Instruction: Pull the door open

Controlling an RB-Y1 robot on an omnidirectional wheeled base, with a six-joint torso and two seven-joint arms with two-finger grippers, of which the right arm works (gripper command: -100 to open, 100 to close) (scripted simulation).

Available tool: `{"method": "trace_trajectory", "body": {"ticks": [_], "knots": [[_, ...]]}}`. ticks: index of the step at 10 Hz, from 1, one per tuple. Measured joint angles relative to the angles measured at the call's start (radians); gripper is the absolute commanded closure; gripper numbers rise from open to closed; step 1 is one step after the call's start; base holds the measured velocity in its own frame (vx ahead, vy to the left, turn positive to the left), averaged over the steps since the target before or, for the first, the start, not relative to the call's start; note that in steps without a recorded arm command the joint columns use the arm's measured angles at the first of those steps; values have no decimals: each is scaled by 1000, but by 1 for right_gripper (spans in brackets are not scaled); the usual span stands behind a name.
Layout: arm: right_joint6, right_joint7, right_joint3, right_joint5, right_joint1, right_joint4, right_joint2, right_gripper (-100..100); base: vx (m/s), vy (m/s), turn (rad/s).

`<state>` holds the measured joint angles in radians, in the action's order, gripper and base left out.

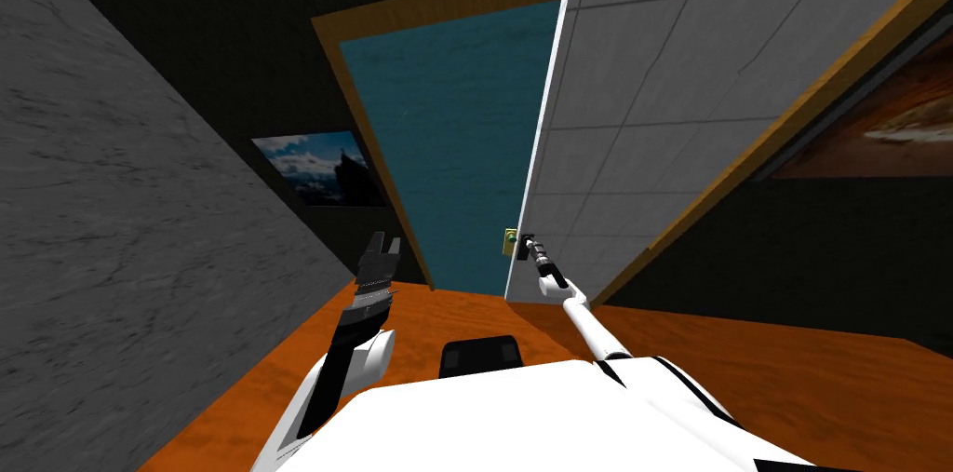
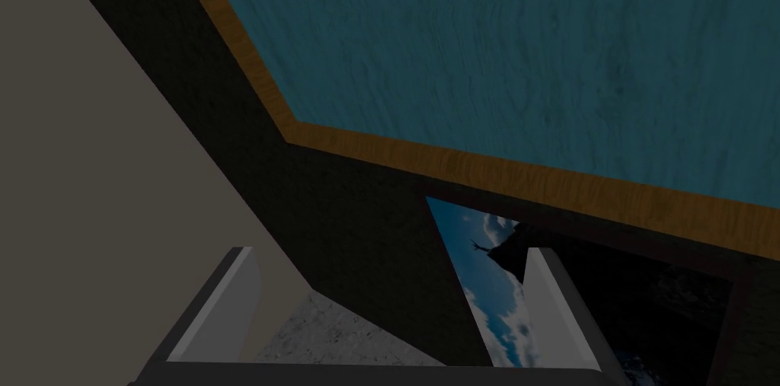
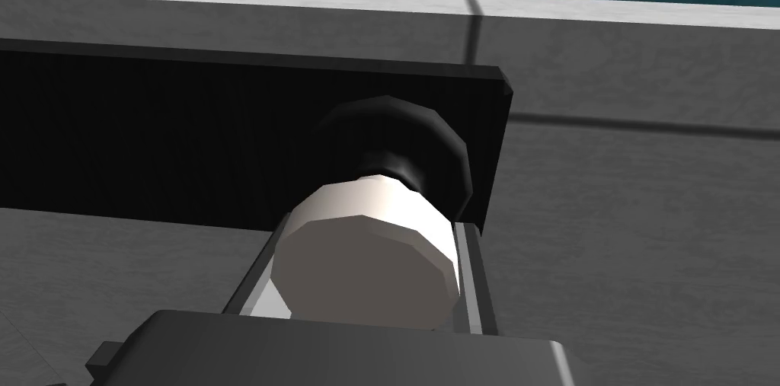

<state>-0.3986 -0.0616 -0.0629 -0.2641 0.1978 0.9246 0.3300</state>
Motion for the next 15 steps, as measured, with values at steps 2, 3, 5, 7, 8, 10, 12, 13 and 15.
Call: {"method": "trace_trajectory", "body": {"ticks": [2, 3, 5, 7, 8, 10, 12, 13, 15], "knots": [[1, 0, 1, 0, -2, -1, -1, 100, -66, -34, -58], [2, 0, -4, -1, -15, 13, 5, 100, -209, -113, -115], [2, -8, -9, -5, -25, -7, 24, -100, -208, -83, 3], [0, -12, 8, -3, -20, 2, 17, -100, -207, 79, 71], [2, -14, 18, -2, -17, 11, 13, -100, -208, 93, 63], [4, -24, 41, -1, -23, 39, 9, -100, -178, 77, 59], [-2, -32, 54, -1, -16, 34, 9, -100, -44, -27, -115], [-7, -27, 40, -2, -16, 9, 14, -100, 15, -166, -178], [-20, -27, 16, -6, -31, -24, 35, -100, 114, -124, -39]]}}
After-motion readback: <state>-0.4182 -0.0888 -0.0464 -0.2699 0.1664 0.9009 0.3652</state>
